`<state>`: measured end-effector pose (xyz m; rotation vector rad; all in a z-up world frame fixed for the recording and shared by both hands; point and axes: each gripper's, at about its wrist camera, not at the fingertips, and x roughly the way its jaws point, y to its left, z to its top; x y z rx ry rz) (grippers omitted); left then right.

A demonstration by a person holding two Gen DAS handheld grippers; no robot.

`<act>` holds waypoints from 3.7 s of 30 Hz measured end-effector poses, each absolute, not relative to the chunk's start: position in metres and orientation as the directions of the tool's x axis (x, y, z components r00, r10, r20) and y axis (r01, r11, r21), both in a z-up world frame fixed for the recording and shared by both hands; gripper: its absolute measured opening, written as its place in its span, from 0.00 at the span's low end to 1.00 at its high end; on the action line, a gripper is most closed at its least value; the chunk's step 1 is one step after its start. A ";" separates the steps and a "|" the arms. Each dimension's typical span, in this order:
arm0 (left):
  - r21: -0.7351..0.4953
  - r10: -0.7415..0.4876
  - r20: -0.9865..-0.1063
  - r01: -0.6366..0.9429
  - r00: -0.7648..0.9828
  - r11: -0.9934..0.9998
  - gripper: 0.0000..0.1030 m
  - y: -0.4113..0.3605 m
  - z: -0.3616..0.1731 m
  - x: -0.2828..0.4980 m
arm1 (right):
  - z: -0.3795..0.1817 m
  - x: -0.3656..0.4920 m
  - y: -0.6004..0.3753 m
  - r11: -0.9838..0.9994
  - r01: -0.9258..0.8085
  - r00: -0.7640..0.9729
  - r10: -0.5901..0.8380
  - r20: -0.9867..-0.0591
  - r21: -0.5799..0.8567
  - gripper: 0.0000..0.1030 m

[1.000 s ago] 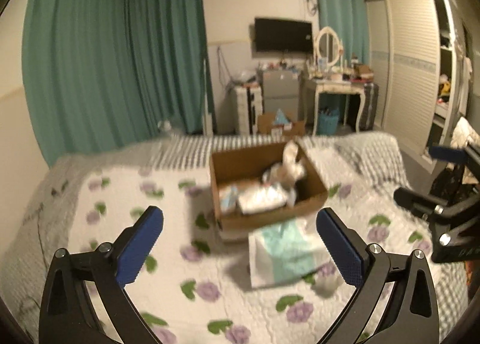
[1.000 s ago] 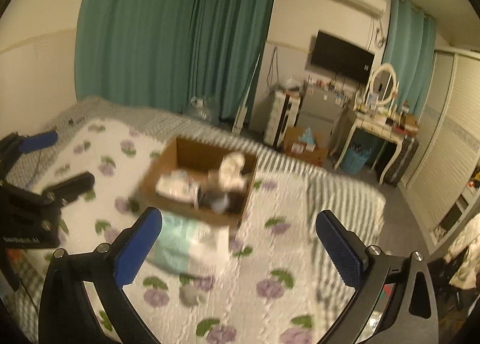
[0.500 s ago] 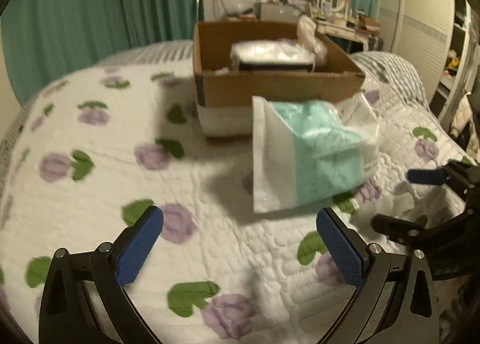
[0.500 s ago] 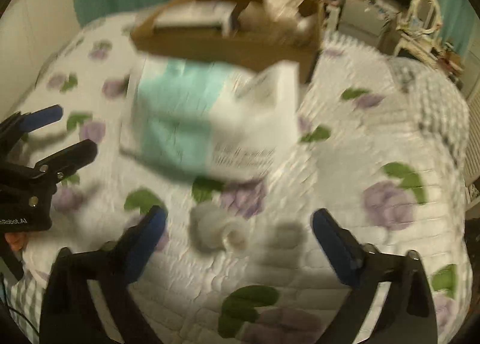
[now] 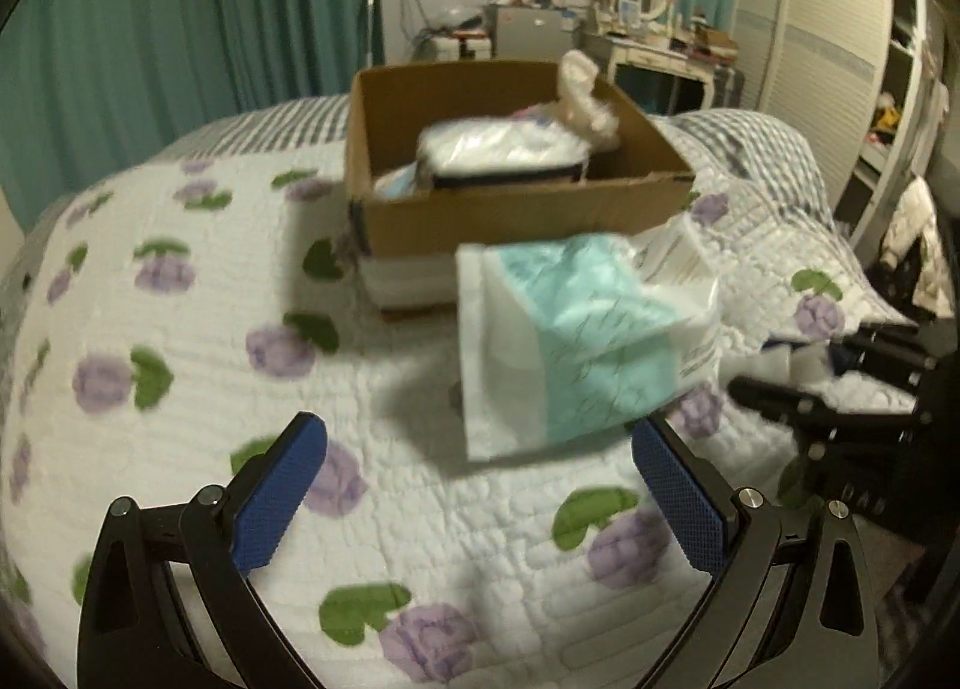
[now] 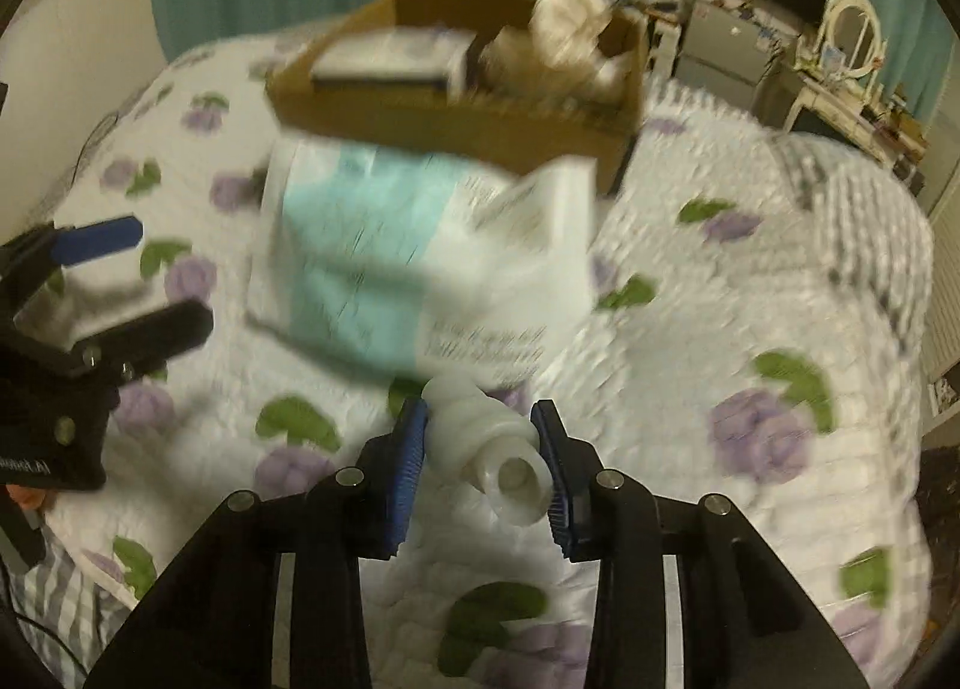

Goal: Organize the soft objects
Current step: 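Grasp the white plastic bottle with the right tool while the left grasps the cleaning towel pack, then lower the towel pack and bottle into the box and open both tools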

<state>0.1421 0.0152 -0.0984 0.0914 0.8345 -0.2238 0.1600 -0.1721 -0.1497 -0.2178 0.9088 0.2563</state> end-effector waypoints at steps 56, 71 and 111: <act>0.114 0.004 -0.503 0.062 0.864 0.992 0.13 0.036 0.042 0.229 | 0.040 0.221 -0.158 0.953 -0.287 0.859 0.214 -0.465 -0.092 0.34; 0.179 0.022 -0.705 0.148 0.708 0.973 0.13 -0.005 -0.072 0.338 | -0.066 0.378 -0.140 0.956 -0.289 0.746 0.197 -0.636 -0.043 0.34; 0.086 -0.008 -0.366 0.042 0.931 0.995 0.84 0.029 0.130 0.159 | 0.148 0.174 -0.155 0.979 -0.164 0.945 0.120 -0.303 -0.124 0.89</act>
